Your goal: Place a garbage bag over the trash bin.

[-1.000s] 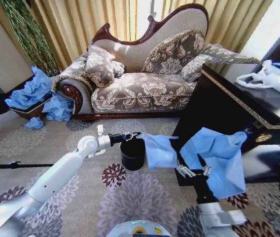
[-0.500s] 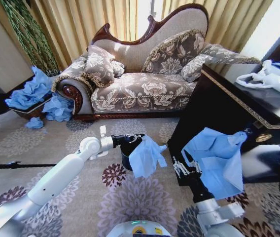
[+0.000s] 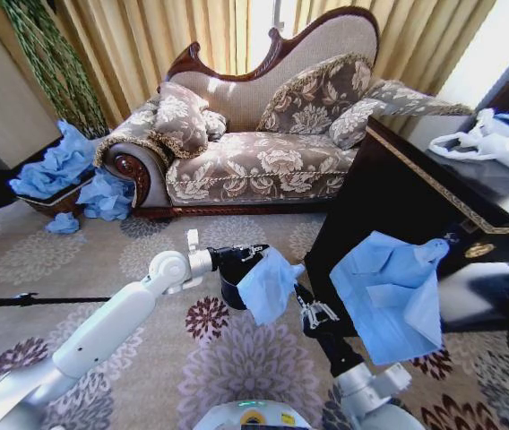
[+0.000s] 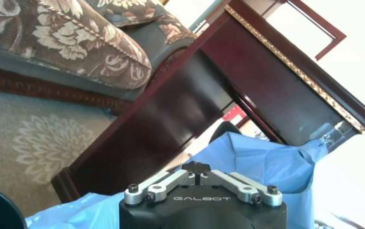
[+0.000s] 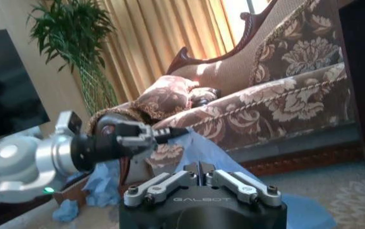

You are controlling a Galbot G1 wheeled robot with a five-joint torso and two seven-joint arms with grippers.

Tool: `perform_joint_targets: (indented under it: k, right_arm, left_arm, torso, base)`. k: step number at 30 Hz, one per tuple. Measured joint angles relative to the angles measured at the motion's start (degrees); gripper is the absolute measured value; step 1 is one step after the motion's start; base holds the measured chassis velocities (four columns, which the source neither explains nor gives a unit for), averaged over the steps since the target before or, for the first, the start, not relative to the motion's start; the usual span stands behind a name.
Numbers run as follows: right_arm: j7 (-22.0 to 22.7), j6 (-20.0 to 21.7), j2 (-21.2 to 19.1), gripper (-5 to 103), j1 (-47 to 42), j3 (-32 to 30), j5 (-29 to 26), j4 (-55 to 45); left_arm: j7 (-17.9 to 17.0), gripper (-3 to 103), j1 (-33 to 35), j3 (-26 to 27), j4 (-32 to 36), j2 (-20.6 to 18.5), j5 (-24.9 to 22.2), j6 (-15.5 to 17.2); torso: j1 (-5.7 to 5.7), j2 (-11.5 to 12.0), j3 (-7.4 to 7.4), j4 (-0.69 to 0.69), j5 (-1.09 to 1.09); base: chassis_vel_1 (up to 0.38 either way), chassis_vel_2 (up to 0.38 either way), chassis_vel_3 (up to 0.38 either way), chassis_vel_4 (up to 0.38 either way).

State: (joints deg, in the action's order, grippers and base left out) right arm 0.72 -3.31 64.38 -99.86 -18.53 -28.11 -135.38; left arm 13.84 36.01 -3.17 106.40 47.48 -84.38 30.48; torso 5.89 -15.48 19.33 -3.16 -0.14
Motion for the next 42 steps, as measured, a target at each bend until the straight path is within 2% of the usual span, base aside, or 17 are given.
perform_joint_targets:
  k: [17,31,42]
  right_arm:
    - [1.1,1.2,-0.4,0,6.2,3.3,-1.1,4.9]
    - [2.8,1.6,0.0,0,13.4,7.0,-1.3,12.0]
    - [3.4,1.6,-0.5,0,16.8,5.4,-2.5,14.9]
  left_arm:
    - [-1.6,0,1.4,0.4,4.0,-0.1,-1.1,-0.1]
    - [-2.5,0,4.7,2.7,9.6,-2.2,-2.7,-0.3]
    - [-2.4,0,6.4,3.1,13.0,-3.2,-2.9,-0.3]
  torso:
    - [0.0,0.0,0.0,0.01,0.0]
    - [0.0,0.0,0.0,0.01,-0.01]
    - [0.0,0.0,0.0,0.01,0.0]
  base:
    - [0.0,0.0,0.0,0.0]
    - [0.0,0.0,0.0,0.0]
    - [0.0,0.0,0.0,0.0]
